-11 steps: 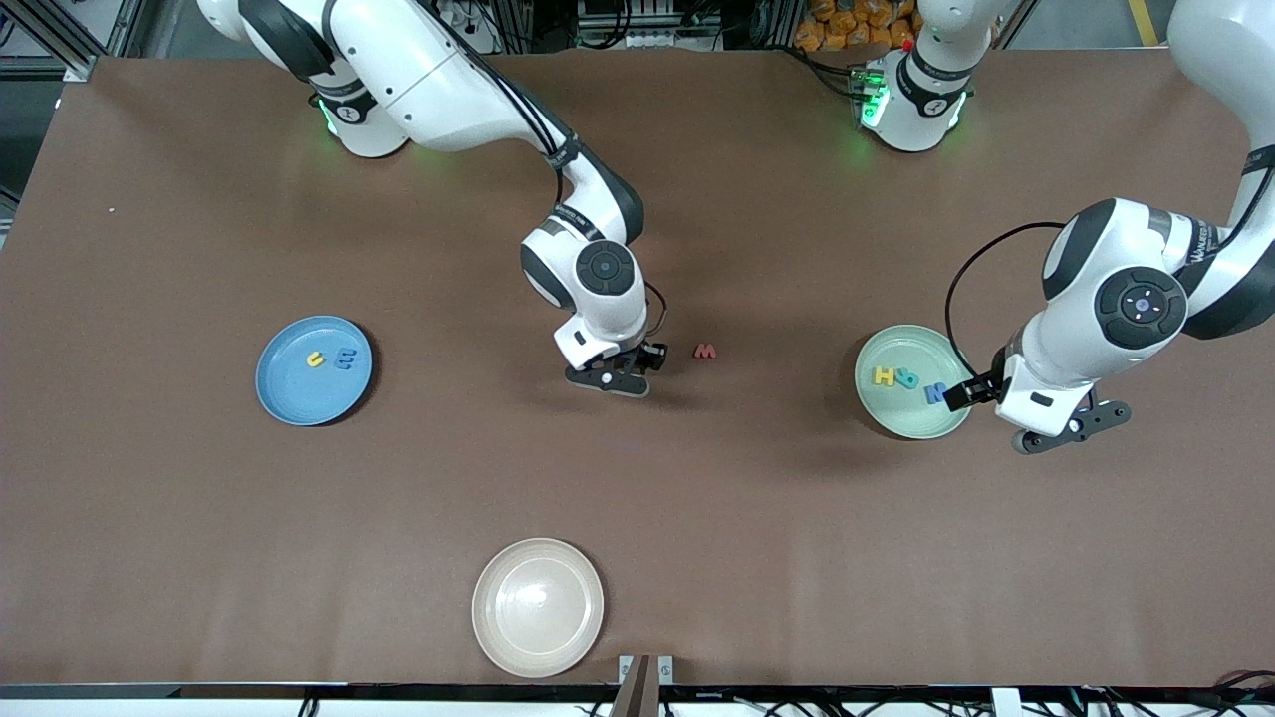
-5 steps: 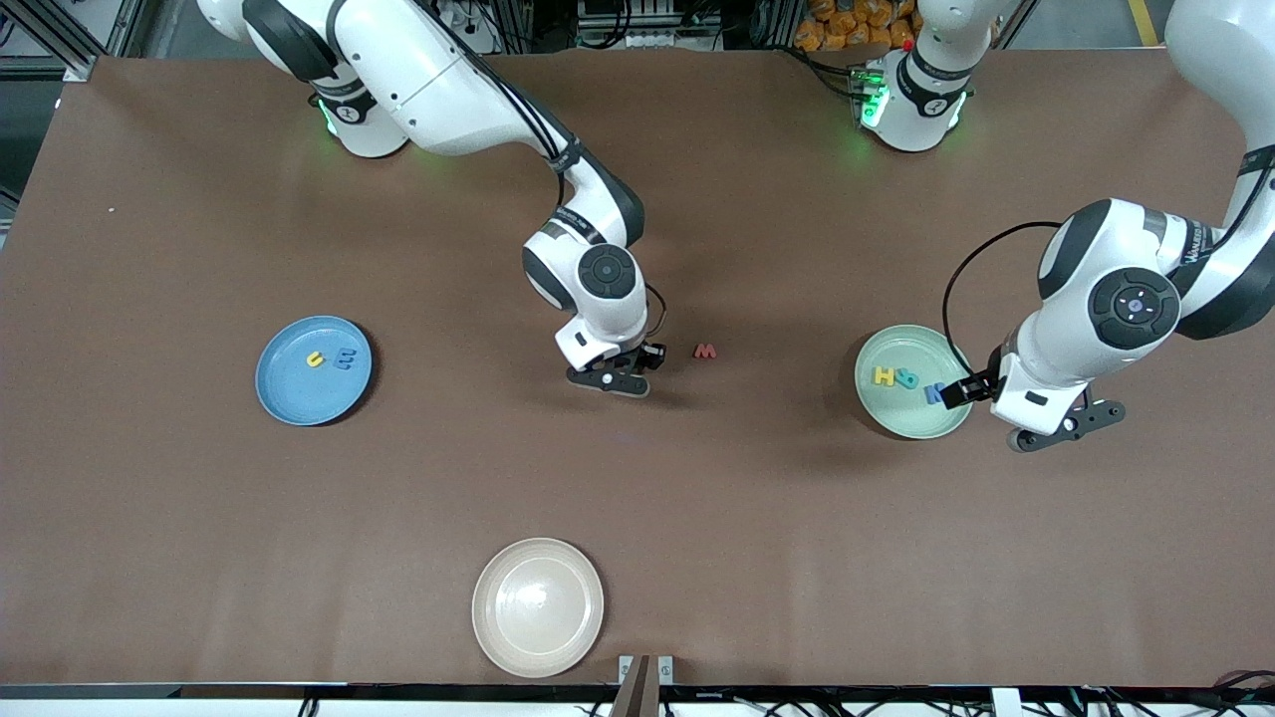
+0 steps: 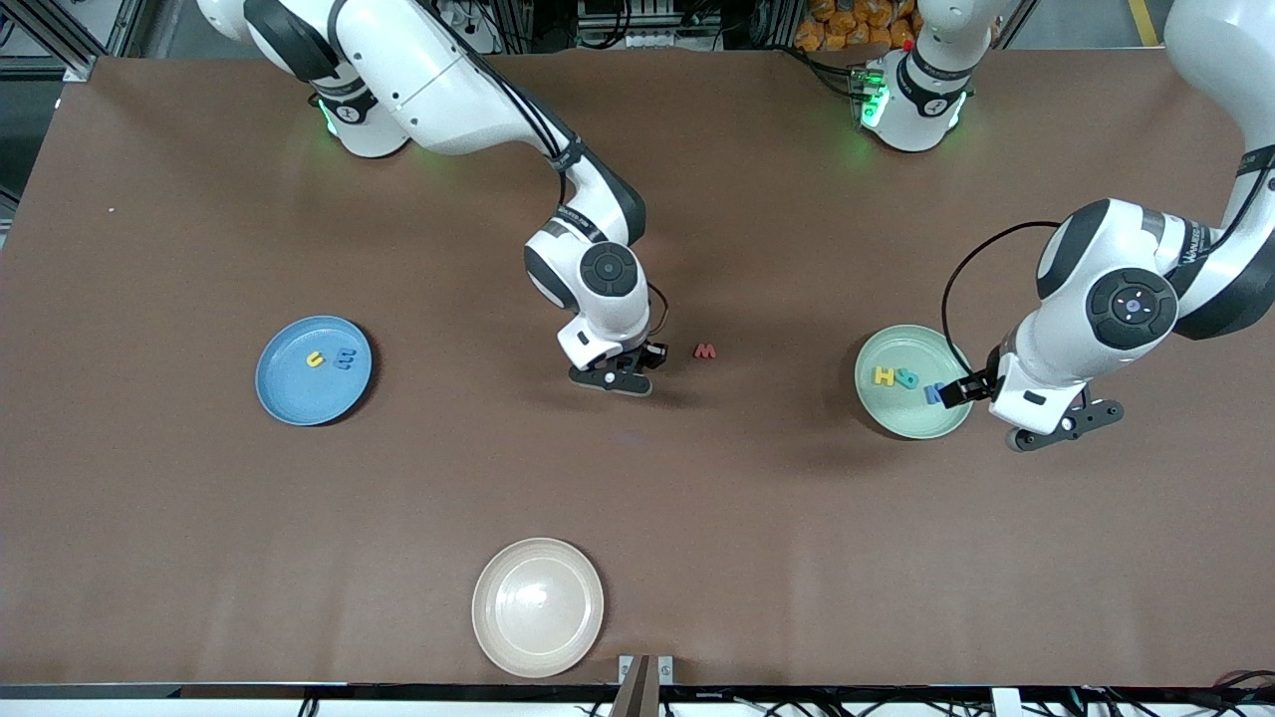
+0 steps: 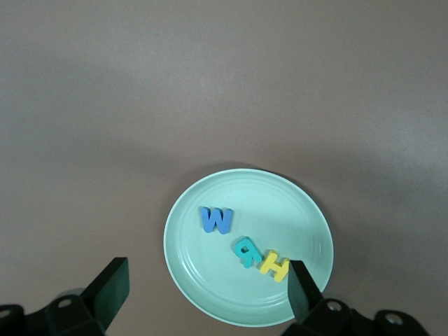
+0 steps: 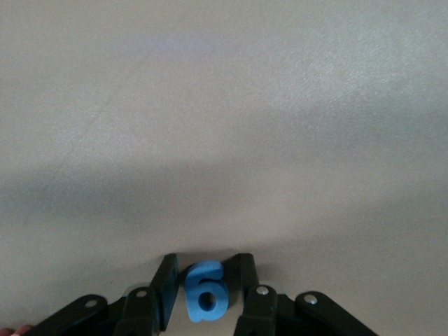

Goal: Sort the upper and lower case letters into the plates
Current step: 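Lower the right gripper onto the blue 6 and grasp it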

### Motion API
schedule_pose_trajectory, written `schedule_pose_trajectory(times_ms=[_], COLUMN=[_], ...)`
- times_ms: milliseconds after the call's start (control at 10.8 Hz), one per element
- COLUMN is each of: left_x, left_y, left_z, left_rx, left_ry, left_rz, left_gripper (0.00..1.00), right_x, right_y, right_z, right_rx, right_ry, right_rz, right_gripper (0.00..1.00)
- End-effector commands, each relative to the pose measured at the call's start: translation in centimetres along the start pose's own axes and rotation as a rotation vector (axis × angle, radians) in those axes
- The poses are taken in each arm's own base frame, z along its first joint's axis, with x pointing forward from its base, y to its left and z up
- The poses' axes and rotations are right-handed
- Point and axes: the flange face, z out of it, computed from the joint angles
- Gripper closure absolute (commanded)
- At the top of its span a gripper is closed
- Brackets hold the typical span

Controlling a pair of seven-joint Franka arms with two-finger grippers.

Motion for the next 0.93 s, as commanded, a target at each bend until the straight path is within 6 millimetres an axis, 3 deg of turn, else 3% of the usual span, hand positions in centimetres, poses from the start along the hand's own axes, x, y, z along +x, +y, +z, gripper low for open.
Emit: schedule_pose_trajectory(times_ms=[0,186,372,744,837], left_x=[-0.5,-1.2,-1.9,-2.4,-2.5], left_y=[1.1,2.2,3.6,4.4,4.8], left_z=[-0.3,-0.3,-0.4,-0.4,-0.3], left_rx=[0.019,0.014,0.013,0.013,0.011], left_ry=[0.011,0.006,0.007,0.007,0.003], left_rz=[0.026,0.039,0.032,0.036,0.039], left_gripper=[0.00,0.00,0.00,0.00,0.00], right_x=[-0.4,0.3,2.0,7.6,9.4], right_y=[-0.8,-0.5,0.4,6.6,9.2], right_z=[0.5,-0.1,-2.7,-11.7,-13.5], right_rx=[0.007,0.010,0.017,-0.045,-0.065], right_ry=[0.001,0.005,-0.001,-0.059,-0.086], right_rz=[-0.004,-0.011,-0.005,-0.048,-0.059], right_gripper=[0.79,0.88,0.90,0.91,0.91])
